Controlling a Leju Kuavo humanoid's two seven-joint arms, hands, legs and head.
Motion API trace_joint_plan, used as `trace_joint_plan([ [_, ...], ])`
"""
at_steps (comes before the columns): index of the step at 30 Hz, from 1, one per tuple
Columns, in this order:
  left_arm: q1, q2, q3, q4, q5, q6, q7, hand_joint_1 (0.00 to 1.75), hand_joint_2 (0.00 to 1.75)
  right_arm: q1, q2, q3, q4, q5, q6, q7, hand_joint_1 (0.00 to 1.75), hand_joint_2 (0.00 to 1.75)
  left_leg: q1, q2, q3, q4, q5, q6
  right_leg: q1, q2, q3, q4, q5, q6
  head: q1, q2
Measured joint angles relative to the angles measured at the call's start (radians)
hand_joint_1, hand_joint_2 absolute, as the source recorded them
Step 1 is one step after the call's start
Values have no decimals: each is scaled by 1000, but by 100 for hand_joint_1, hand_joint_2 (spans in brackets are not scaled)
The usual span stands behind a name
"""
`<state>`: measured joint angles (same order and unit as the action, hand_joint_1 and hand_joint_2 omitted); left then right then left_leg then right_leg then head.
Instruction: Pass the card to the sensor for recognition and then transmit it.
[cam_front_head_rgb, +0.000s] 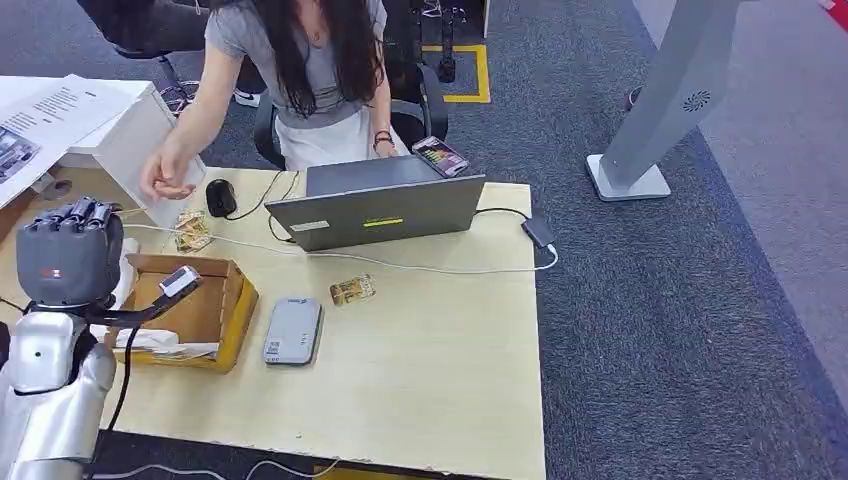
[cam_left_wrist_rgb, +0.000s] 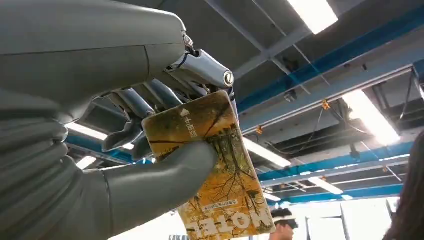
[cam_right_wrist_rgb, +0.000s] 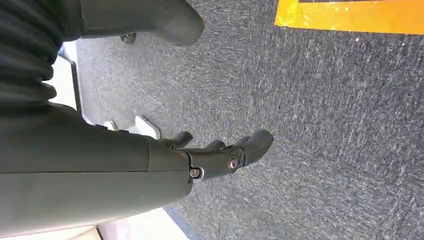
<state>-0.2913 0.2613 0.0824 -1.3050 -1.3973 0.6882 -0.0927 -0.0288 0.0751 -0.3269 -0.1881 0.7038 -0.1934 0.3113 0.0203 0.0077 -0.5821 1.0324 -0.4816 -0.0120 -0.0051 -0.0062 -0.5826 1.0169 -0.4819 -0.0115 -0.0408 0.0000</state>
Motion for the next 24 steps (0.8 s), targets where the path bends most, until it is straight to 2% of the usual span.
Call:
trace_joint_plan([
  [7,13,-13,-25,0,-7,0,-14,175,175,0,0,0,0,6,-1,0,0,175,0,0,0,0,0,0,0,0,0,0,0,0,0,0],
  [10,40,-44,-66,-2,-54,-6,-14,175,175,-1,1,0,0,9,-1,0,0,175,-1,0,0,0,0,0,0,0,0,0,0,0,0,0],
  [13,70,-82,-126,-2,-93,-5,11,175,175,-1,2,0,0,13,-1,0,0,175,0,0,0,0,0,0,0,0,0,0,0,0,0,0],
  [20,103,-141,-235,-1,-105,-26,31,175,175,-2,6,-4,0,20,-2,0,0,175,0,0,-1,0,0,0,0,0,0,0,0,0,0,0],
  [24,108,-156,-264,-1,-105,-26,37,175,175,-1,7,-6,1,20,-2,0,0,175,0,0,-1,0,0,0,0,0,0,0,0,0,0,0],
])
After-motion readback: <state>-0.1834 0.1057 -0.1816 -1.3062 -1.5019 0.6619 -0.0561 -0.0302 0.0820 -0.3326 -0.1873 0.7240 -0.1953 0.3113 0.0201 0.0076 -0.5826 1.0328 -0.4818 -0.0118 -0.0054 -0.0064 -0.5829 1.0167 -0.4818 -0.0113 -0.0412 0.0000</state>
